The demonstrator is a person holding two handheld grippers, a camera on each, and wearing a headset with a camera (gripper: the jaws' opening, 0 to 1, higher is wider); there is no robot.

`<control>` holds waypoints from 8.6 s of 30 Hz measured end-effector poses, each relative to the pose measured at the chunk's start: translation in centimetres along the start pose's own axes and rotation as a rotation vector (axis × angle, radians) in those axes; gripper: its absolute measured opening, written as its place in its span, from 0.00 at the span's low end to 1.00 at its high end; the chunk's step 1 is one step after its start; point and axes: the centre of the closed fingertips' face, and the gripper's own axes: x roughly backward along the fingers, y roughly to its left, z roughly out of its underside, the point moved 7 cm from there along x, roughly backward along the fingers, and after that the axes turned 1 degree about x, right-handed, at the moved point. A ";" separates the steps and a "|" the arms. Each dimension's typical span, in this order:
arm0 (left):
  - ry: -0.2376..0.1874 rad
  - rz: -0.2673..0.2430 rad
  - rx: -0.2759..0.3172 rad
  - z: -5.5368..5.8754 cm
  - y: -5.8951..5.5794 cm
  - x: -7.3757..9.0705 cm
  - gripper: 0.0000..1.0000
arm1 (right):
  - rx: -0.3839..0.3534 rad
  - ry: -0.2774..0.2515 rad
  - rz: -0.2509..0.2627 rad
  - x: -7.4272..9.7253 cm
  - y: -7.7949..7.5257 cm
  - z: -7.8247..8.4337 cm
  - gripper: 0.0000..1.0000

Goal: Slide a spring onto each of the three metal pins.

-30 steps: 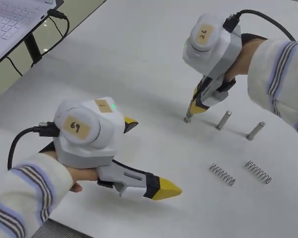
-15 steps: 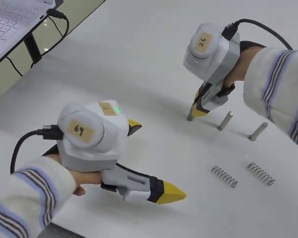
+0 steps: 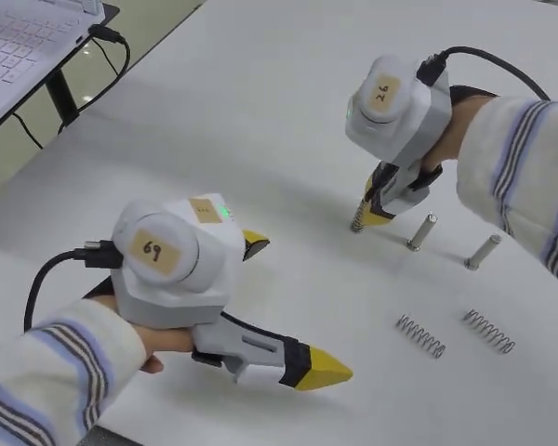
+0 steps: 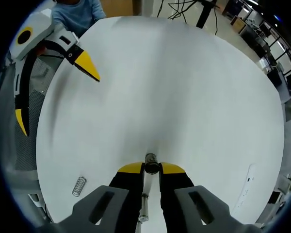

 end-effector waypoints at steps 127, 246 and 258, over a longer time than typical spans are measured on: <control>0.063 0.054 -0.001 0.0 0.8 1.2 0.97 | -0.858 -0.710 0.438 5.2 18.8 13.8 1.00; 0.386 0.414 -0.584 -1.7 -5.2 -12.5 0.03 | -0.980 -0.727 0.501 5.1 20.6 13.7 0.92; 0.379 0.363 -0.550 -1.6 -5.1 -12.3 0.02 | -0.995 -0.744 0.512 5.5 20.5 14.0 0.92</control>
